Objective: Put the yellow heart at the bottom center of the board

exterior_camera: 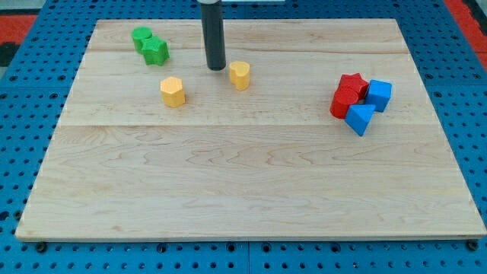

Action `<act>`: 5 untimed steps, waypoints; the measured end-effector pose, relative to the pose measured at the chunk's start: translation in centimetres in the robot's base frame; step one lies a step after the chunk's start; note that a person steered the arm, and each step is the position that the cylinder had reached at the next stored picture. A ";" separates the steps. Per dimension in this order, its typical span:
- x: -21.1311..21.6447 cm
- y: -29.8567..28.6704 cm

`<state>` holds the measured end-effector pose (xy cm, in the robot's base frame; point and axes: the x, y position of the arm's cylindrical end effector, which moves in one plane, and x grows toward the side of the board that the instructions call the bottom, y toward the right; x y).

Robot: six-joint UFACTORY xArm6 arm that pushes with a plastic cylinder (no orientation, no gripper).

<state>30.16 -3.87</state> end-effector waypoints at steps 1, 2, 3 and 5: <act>2.6 3.2; 9.9 3.4; 13.5 5.4; 13.6 9.6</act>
<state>43.78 5.76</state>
